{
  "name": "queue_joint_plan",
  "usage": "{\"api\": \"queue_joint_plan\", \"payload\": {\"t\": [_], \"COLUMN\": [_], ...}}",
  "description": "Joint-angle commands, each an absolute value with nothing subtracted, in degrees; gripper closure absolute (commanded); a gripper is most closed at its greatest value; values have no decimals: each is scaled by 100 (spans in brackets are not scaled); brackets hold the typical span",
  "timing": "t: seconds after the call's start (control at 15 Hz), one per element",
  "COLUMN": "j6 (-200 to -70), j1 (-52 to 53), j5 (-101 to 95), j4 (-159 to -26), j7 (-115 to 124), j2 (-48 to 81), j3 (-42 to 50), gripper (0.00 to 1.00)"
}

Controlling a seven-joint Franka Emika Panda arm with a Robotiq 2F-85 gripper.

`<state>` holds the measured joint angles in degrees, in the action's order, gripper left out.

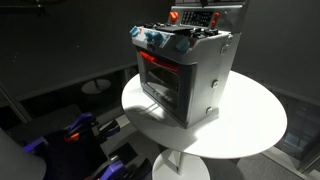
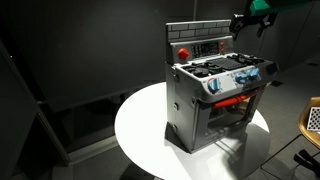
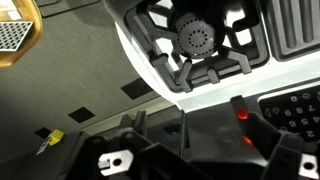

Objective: Press the top orange button on the microwave control panel of the stove

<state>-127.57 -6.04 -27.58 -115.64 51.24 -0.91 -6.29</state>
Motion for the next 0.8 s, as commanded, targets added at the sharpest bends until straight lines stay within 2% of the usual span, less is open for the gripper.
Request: {"api": "queue_joint_plan", "payload": {"t": [0.0,0.73], "j6": [-12776,-12733], "j1": [-353,47], "j5": [-2831,-2699], "j4": [-11043,-10396], "j7": [5257,5221], "j2": [365,1044], "j3": [-349,103], "gripper": [0,0]}}
